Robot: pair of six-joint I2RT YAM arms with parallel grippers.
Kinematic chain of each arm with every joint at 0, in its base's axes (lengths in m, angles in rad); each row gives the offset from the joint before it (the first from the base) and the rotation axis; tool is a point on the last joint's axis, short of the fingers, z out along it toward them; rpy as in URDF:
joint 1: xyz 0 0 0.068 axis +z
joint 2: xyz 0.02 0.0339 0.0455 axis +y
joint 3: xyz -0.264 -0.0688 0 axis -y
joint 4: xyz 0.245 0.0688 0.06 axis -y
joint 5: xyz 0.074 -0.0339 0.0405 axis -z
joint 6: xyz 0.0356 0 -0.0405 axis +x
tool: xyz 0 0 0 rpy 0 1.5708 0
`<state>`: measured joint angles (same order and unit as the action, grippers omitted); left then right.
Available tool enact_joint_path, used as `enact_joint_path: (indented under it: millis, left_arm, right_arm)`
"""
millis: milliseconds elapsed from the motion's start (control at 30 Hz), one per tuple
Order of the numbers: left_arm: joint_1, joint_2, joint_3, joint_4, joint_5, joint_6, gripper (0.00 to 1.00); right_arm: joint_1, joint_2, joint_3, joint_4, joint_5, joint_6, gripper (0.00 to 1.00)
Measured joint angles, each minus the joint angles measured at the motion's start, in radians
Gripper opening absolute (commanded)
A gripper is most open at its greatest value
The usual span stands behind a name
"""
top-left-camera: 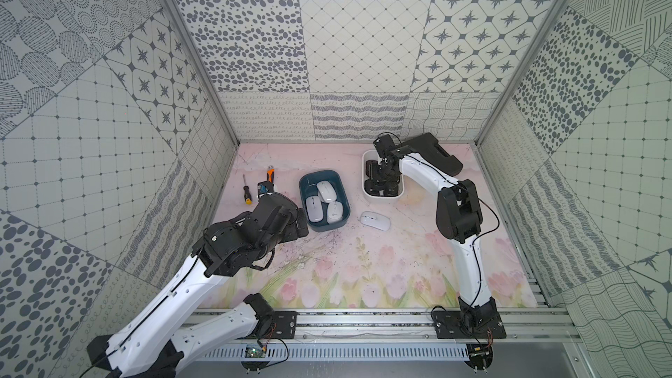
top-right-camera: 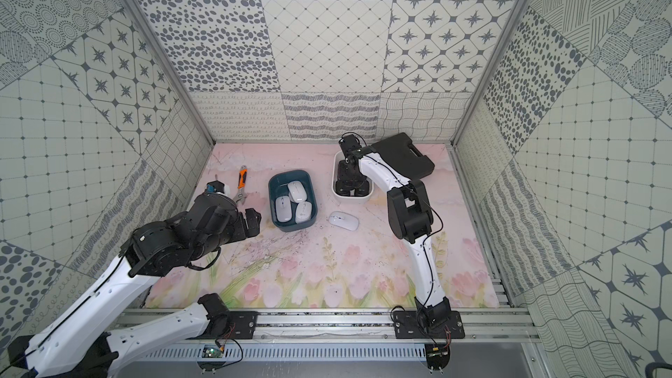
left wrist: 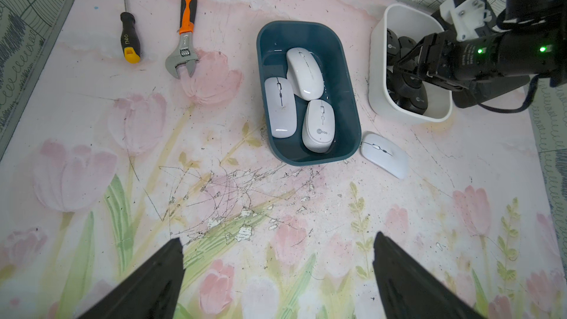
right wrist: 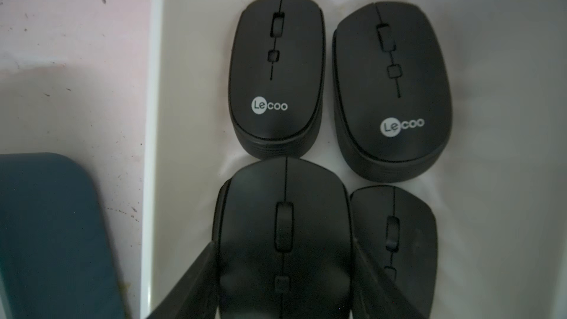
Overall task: Place the mice by color into the storage box
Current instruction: Place the mouse in the storage box.
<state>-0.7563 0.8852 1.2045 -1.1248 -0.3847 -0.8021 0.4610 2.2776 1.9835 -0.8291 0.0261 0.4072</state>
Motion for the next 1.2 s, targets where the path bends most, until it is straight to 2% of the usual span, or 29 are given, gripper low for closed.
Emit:
enact_joint_path:
  millis: [200, 433, 667, 933, 1200]
  left_arm:
    - [0.003, 0.000, -0.017, 0.004, 0.013, 0.000, 0.99]
    - [0.005, -0.003, -0.032, 0.016, 0.021, 0.000, 0.99]
    - [0.008, -0.008, -0.049, 0.023, 0.027, -0.002, 0.99]
    - [0.010, 0.001, -0.061, 0.043, 0.047, -0.004, 0.99]
    - [0.010, 0.055, -0.095, 0.106, 0.117, -0.038, 0.99]
  right_arm:
    - [0.003, 0.000, -0.024, 0.022, -0.021, 0.014, 0.49]
    - [0.005, -0.029, -0.083, 0.061, -0.028, 0.035, 0.58]
    - [0.010, -0.075, -0.172, 0.093, -0.033, 0.057, 0.72]
    - [0.012, -0.125, -0.193, 0.105, -0.033, 0.062, 0.98]
    - [0.011, -0.335, -0.295, 0.202, -0.023, 0.046, 0.99]
